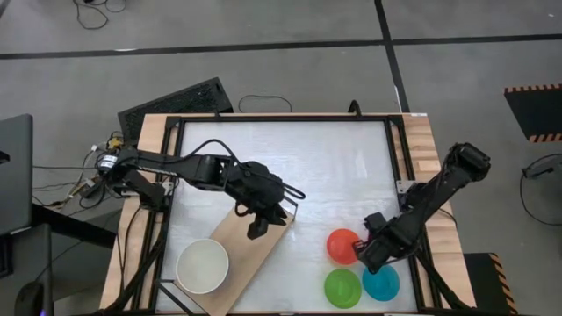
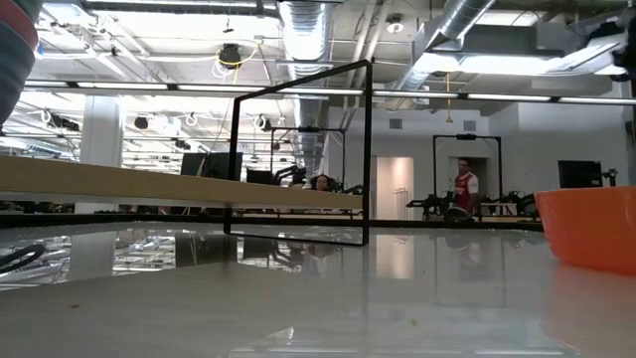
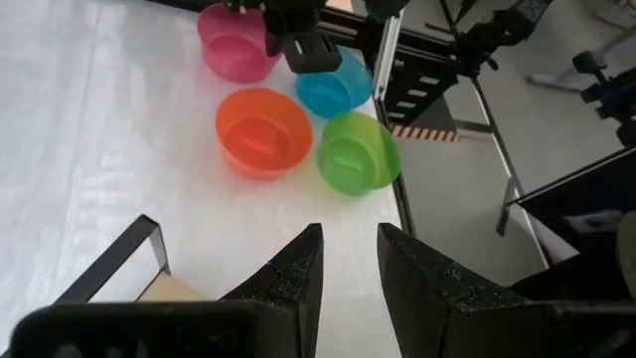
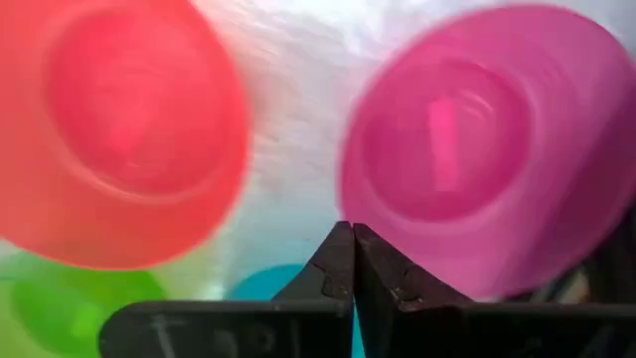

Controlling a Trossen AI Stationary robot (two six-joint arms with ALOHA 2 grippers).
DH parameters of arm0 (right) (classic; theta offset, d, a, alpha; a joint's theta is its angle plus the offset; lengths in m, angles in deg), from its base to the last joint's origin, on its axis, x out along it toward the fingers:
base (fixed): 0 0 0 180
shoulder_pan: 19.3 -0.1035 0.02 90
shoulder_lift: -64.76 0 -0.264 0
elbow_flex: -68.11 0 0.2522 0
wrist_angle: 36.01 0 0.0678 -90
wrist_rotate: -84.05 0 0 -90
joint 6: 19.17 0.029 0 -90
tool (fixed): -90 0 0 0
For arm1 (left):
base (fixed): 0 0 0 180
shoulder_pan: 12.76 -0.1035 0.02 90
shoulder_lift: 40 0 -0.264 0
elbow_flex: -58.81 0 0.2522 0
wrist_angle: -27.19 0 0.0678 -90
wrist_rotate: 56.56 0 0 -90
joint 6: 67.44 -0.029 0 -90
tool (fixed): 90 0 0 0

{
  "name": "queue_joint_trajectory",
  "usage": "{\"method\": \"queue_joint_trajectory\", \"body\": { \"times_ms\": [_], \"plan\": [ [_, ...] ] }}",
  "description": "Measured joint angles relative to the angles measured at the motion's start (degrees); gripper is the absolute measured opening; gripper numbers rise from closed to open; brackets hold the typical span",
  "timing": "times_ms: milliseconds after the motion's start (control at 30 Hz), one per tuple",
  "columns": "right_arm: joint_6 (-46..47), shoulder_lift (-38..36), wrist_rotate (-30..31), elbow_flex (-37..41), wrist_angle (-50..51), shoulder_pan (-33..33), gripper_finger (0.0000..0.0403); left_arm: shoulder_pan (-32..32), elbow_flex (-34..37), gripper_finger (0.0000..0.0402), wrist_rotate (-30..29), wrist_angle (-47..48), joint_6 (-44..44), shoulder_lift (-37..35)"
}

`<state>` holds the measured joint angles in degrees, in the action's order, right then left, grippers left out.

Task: Place and stack bowls onto a shelf
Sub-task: Adjust the colored small bowls

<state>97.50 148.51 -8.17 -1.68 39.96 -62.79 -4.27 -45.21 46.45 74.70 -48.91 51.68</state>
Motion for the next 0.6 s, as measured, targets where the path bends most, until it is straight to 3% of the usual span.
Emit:
{"method": "queue_joint_trajectory", "body": {
  "times_ms": [267, 600],
  "plan": [
    [-4.0, 0.0, 4.5, 0.0, -1.5, 4.6, 0.002, 0.0, 0.0, 0.0084, -0.2, 0.4, -1.6, 0.0],
    [3.6, -0.1, -2.4, 0.8, 6.5, 1.4, 0.0019, 0.0, 0.0, 0.0084, -0.3, 0.4, -3.3, 0.0]
  ]
}}
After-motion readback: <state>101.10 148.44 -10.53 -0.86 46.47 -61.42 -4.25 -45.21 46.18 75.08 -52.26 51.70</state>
